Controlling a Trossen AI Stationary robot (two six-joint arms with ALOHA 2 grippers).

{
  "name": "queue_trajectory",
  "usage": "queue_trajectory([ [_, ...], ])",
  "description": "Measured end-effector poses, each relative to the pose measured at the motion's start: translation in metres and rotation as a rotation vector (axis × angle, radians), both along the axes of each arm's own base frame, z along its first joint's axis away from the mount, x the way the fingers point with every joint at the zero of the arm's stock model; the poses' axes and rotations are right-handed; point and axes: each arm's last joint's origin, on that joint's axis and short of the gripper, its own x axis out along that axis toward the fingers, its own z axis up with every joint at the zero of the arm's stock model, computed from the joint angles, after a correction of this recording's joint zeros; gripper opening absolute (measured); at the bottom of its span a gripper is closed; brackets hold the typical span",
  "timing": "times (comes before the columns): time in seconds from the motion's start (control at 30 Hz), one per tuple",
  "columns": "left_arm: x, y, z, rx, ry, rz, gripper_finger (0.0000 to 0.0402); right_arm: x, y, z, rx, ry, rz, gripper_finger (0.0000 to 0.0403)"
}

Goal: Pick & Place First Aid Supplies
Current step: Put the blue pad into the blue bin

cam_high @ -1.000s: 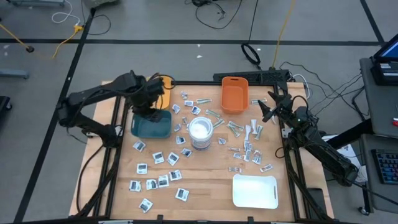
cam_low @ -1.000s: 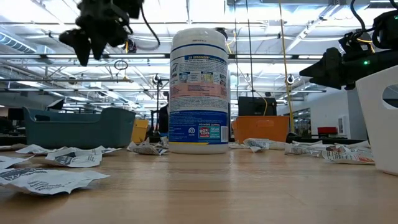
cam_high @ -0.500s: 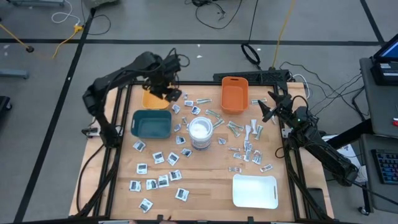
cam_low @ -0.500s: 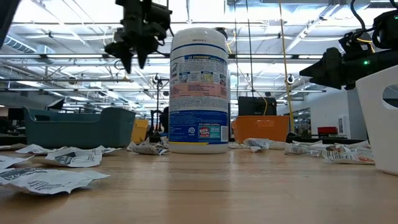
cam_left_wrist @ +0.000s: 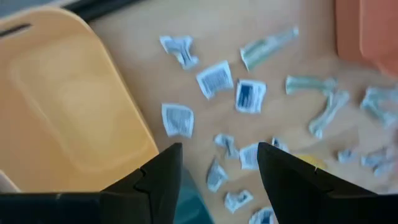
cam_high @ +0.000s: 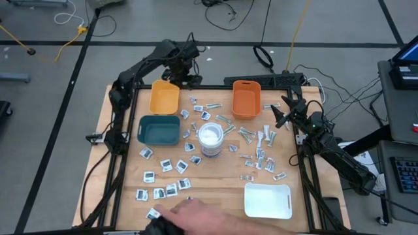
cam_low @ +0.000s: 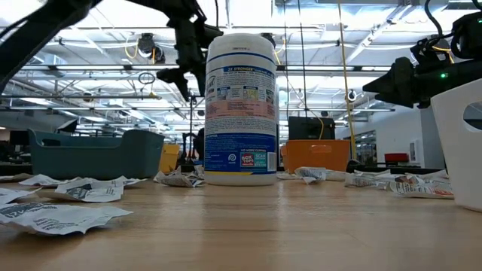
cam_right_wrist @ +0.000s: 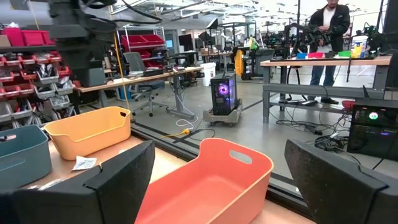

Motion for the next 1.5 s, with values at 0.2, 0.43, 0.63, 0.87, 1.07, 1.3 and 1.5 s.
queue_trajectory([
  [0.2, 0.0, 0.021, -0.01, -0.015, 0.006, 0.093, 0.0211, 0.0, 0.0, 0.0, 0.0, 0.0, 0.0, 0.0357],
  [0.43, 0.0, 0.028, -0.017, -0.002, 0.041, 0.138, 0.0211, 0.0, 0.0, 0.0, 0.0, 0.0, 0.0, 0.0357],
  [0.63, 0.011, 0.039, -0.045, -0.009, 0.093, 0.139, 0.0211, 0.0, 0.0, 0.0, 0.0, 0.0, 0.0, 0.0357],
  [0.87, 0.021, 0.047, -0.069, 0.078, 0.204, 0.151, 0.0211, 0.0, 0.0, 0.0, 0.0, 0.0, 0.0, 0.0357],
  [1.07, 0.028, 0.05, -0.084, 0.098, 0.236, 0.168, 0.0211, 0.0, 0.0, 0.0, 0.0, 0.0, 0.0, 0.0357],
  [1.3, 0.043, 0.045, -0.11, 0.052, 0.269, 0.129, 0.0211, 0.0, 0.0, 0.0, 0.0, 0.0, 0.0, 0.0357],
  [1.5, 0.049, 0.04, -0.134, 0.009, 0.269, 0.108, 0.0211, 0.0, 0.0, 0.0, 0.0, 0.0, 0.0, 0.0357],
])
